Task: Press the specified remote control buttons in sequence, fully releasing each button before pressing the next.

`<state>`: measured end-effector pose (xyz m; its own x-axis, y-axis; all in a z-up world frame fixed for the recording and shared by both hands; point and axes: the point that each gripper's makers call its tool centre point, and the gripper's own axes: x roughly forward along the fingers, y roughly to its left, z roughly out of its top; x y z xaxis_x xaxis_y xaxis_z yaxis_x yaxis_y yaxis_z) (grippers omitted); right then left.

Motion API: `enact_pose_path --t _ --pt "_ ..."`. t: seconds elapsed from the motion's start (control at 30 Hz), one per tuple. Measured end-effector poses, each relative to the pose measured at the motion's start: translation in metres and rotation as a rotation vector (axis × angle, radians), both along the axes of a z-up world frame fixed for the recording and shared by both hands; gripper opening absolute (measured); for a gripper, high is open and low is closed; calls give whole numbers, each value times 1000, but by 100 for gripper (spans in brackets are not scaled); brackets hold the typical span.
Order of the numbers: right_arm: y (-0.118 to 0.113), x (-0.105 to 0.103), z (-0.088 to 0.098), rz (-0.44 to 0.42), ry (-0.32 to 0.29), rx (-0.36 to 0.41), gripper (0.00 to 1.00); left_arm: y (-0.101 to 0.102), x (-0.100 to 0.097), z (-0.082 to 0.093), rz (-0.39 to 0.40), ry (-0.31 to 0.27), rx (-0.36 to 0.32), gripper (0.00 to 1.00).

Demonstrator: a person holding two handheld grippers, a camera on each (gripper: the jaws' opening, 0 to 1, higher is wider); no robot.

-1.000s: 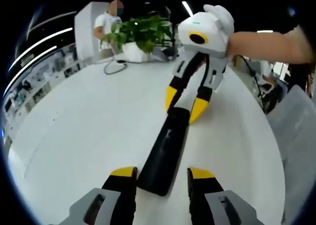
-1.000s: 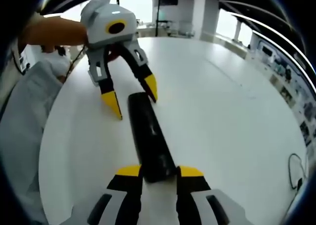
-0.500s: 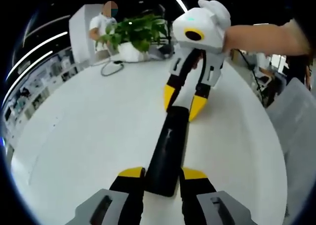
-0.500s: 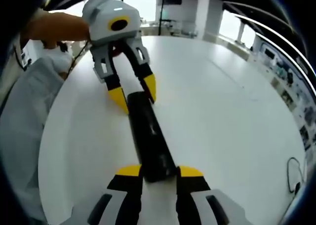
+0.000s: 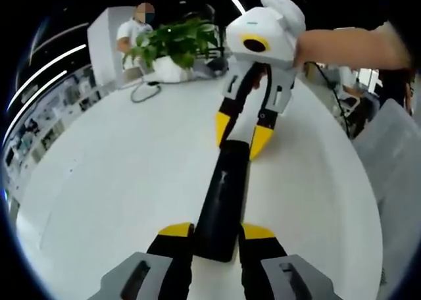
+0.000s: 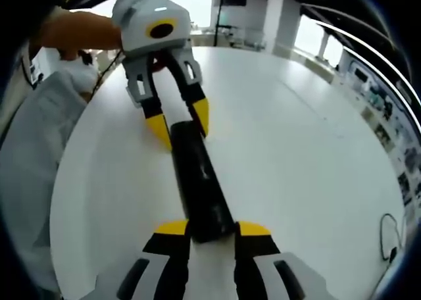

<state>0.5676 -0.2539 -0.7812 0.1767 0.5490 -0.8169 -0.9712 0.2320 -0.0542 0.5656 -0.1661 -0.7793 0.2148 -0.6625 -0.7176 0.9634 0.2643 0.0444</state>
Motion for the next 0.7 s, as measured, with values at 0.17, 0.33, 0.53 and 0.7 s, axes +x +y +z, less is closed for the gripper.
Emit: enact_pose_path --t 0.17,0.33,0.53,0.7 --pt "1 -2 0 2 1 -1 23 1 0 0 -7 -2 4 25" --pt "1 -3 0 6 0 -2 23 1 -2 1 -17 -8 10 25" --pt "1 -4 2 12 -5 -7 23 1 -4 2 -25 -3 18 24" --pt "2 -6 2 18 -3 -10 23 2 -6 1 -35 0 26 24"
